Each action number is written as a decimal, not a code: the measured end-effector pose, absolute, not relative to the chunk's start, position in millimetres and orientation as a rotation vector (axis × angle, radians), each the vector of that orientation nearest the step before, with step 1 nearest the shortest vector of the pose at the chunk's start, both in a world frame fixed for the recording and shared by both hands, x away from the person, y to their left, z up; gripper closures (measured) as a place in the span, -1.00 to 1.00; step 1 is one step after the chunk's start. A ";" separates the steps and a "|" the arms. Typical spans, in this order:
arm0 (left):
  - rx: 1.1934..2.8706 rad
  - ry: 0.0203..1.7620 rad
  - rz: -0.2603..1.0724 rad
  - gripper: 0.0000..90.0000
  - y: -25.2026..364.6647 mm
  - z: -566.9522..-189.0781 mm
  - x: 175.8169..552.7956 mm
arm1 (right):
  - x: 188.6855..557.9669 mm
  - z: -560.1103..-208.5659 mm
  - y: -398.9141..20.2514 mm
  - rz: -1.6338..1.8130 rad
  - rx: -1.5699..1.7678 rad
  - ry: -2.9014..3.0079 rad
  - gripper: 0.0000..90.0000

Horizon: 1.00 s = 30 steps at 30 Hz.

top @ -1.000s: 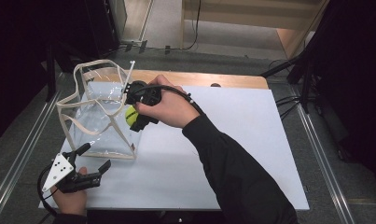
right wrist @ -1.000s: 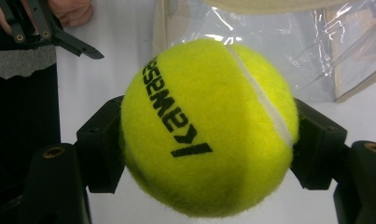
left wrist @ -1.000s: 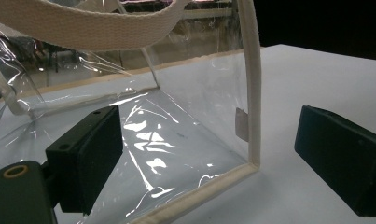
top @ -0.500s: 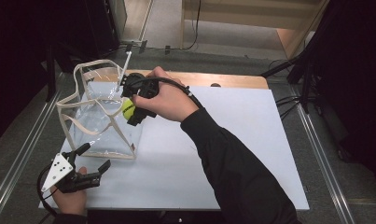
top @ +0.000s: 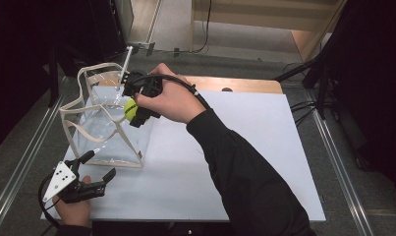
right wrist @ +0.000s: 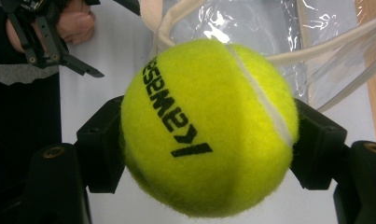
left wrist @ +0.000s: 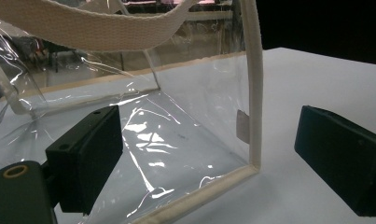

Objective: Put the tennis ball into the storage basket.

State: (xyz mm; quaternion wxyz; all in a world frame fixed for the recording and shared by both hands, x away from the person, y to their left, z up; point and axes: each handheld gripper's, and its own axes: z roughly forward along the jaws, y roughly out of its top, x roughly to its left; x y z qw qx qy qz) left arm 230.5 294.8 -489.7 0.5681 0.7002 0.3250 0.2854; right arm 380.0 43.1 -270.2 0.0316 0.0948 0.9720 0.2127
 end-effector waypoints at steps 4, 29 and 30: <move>1.645 0.764 0.670 -0.81 295.1 -489.6 230.5 | 381.0 -266.2 46.5 0.645 0.294 2.993 -0.47; 1.633 0.765 0.668 -0.81 296.8 -489.4 230.5 | 397.9 -255.0 77.6 0.634 0.292 2.989 -0.47; 1.633 0.765 0.667 -0.81 296.9 -489.4 230.5 | 399.5 -255.3 78.6 0.638 0.281 2.990 -0.47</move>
